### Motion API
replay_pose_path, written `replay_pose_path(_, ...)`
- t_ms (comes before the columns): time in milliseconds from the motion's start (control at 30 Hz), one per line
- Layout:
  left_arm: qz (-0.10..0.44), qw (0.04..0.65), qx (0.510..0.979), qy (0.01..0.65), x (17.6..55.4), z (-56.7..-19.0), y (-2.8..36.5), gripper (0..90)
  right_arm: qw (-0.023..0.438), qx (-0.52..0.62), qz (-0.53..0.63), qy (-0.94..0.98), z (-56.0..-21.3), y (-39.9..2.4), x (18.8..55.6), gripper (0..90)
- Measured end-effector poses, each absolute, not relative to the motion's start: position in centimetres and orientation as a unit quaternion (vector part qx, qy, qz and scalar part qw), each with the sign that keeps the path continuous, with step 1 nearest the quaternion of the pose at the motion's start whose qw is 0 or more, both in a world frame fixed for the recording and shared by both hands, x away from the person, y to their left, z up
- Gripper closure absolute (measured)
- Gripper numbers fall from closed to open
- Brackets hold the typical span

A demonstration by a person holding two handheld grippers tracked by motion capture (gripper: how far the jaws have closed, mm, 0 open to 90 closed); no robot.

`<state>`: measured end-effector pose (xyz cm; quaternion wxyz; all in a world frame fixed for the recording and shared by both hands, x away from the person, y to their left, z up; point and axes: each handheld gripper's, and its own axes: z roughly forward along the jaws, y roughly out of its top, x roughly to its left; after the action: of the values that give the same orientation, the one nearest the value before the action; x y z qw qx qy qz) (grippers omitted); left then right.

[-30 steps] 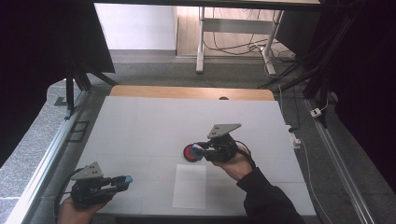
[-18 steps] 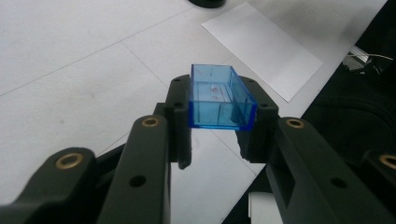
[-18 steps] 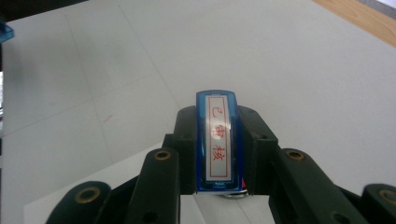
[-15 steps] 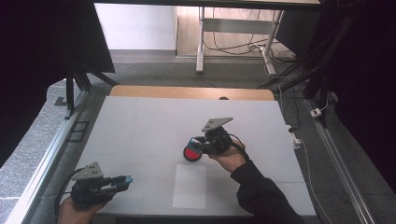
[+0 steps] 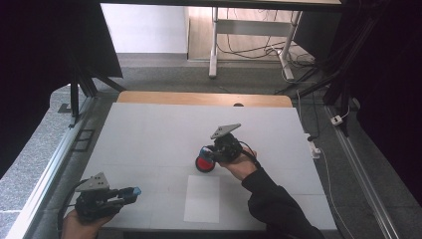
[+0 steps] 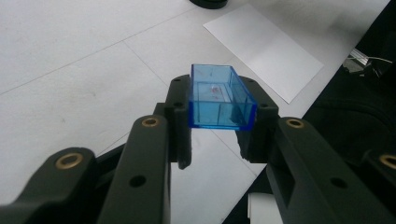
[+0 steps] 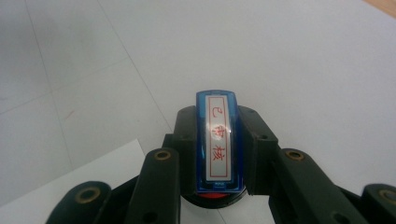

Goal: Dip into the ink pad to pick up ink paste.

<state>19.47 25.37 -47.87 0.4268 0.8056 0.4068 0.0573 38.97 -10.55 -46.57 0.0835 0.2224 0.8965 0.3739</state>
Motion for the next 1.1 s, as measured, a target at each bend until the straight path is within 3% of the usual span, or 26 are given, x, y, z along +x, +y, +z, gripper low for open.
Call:
replay_pose_path(833,0.054,0.425,0.807,0.406,19.5,-47.9,25.4,68.5,0.074,0.236,0.343,0.906,-48.2,-9.8,40.2,70.9)
replay_pose_path(1100,0.054,0.423,0.808,0.407,19.6,-47.9,25.3,68.5,0.09,0.227,0.32,0.915,-48.0,-9.0,39.9,71.0)
